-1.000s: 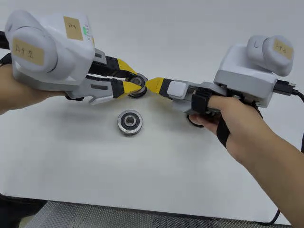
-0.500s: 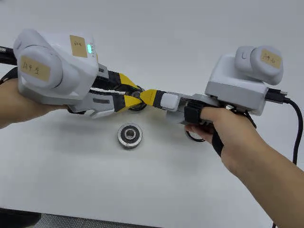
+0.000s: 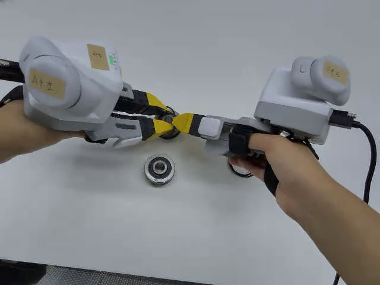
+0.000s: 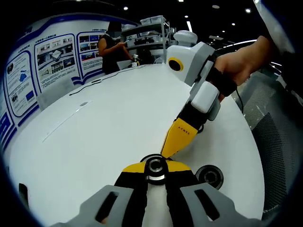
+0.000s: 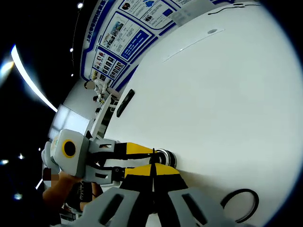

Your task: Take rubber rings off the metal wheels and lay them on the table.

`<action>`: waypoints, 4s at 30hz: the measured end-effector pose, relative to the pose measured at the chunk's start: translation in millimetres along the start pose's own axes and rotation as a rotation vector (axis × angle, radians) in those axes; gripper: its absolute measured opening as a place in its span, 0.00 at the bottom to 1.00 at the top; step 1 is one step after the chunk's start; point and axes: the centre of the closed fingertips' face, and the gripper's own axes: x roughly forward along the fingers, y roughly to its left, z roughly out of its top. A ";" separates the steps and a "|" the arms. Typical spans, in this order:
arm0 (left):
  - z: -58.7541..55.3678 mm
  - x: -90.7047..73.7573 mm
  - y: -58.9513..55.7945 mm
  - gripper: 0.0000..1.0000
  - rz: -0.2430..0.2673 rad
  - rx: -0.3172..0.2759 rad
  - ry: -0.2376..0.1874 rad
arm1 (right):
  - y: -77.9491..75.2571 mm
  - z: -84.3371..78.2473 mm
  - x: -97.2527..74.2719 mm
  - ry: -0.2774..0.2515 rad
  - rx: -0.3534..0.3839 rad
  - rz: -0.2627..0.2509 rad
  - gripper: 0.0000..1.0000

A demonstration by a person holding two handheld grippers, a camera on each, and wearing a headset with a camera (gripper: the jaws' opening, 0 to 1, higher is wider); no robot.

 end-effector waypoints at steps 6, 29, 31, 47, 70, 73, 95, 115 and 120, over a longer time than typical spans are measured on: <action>-0.3 -1.1 -0.6 0.14 0.008 -0.006 0.020 | -0.7 0.6 -0.2 0.000 0.022 -0.003 0.01; 0.8 -38.6 4.2 0.23 0.076 0.002 0.033 | -7.5 11.7 -30.8 -0.073 0.083 -0.020 0.02; 1.7 -37.4 2.7 0.23 0.075 -0.002 0.030 | -14.4 11.4 -37.5 -0.081 0.095 -0.036 0.02; 12.8 -24.5 -4.7 0.22 0.061 -0.007 -0.006 | -67.1 -7.6 -96.7 -0.138 0.227 -0.163 0.02; 18.6 -21.5 -7.3 0.20 0.056 -0.018 -0.028 | -87.7 -30.4 -107.8 -0.101 0.302 -0.275 0.07; 18.8 -21.4 -7.7 0.20 0.055 -0.016 -0.028 | -89.2 -32.5 -109.7 -0.087 0.263 -0.300 0.07; 8.1 -13.3 -5.5 0.19 0.041 -0.011 0.004 | -67.5 -10.7 -110.5 -0.150 0.159 -0.219 0.11; 1.1 0.3 -0.9 0.16 0.017 -0.028 0.017 | -39.5 0.8 -95.8 -0.172 0.191 -0.128 0.11; -1.3 0.2 -1.4 0.15 0.010 -0.039 0.014 | -38.3 2.4 -94.8 -0.174 0.194 -0.122 0.11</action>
